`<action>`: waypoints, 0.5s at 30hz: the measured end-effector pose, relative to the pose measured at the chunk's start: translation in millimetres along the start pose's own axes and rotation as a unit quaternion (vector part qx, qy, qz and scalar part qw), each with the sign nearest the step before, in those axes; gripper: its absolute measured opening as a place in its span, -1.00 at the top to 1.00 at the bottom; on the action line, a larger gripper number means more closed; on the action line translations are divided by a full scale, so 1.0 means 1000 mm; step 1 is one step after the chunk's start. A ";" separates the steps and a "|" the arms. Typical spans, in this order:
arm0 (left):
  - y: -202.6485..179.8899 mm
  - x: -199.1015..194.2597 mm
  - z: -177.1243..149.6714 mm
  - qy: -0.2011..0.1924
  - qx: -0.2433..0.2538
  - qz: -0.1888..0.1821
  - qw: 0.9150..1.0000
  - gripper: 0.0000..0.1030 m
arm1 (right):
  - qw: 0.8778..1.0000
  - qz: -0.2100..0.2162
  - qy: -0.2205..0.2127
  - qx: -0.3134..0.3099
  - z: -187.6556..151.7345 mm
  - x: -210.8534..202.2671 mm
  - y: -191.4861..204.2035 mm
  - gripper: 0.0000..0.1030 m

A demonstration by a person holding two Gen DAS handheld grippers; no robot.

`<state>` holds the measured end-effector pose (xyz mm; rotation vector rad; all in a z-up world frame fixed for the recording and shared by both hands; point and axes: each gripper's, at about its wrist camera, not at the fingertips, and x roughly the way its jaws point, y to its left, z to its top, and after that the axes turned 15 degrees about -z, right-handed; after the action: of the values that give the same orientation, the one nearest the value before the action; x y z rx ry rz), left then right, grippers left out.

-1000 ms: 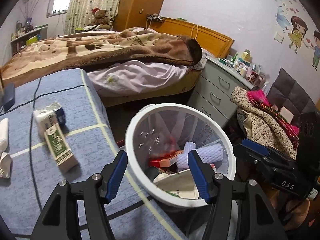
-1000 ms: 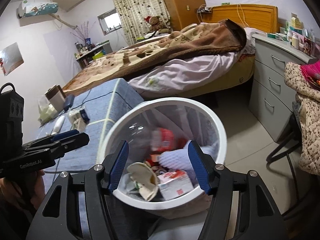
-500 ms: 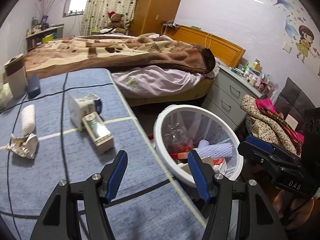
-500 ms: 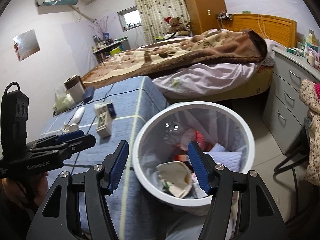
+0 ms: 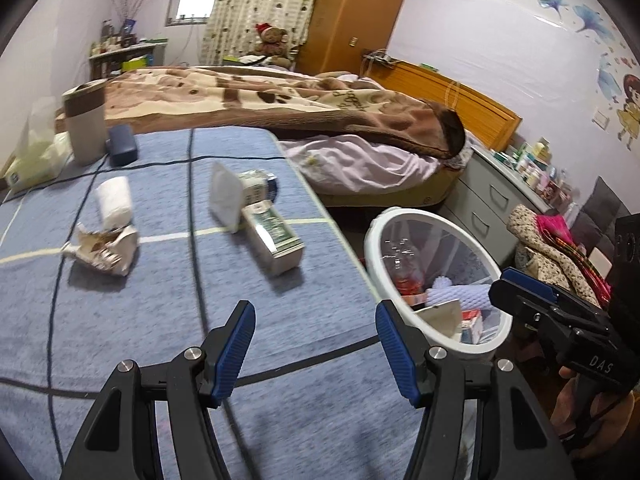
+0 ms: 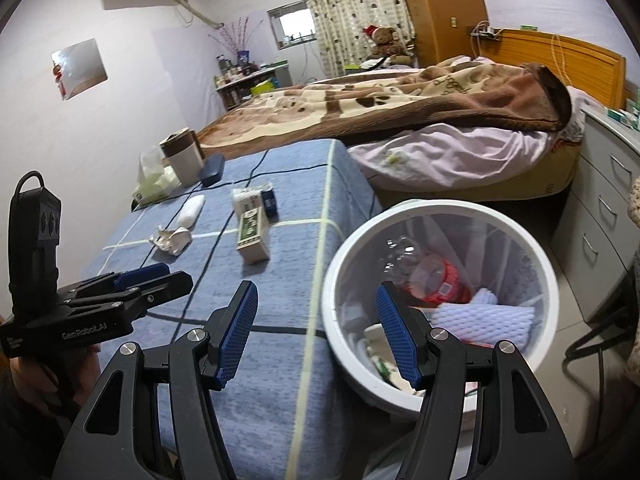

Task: Collect trash
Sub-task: 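Grasp the white yogurt cup with the left tool while the right grasps the green box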

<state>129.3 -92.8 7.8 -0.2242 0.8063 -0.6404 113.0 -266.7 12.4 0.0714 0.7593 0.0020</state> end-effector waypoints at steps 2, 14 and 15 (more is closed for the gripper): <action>0.007 -0.005 -0.003 -0.003 -0.008 0.010 1.000 -0.21 | 1.000 0.006 0.003 -0.006 0.001 0.002 0.006 -0.23; 0.059 -0.040 -0.008 -0.028 -0.054 0.062 0.996 -0.21 | 0.999 0.028 0.009 -0.038 0.011 0.011 0.034 -0.23; 0.061 -0.042 -0.008 -0.029 -0.056 0.065 0.996 -0.21 | 0.999 0.028 0.010 -0.040 0.012 0.012 0.036 -0.23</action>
<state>129.1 -18.5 1.6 -0.2897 0.7941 -0.4649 131.1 -231.5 15.4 0.0165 0.7757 0.0866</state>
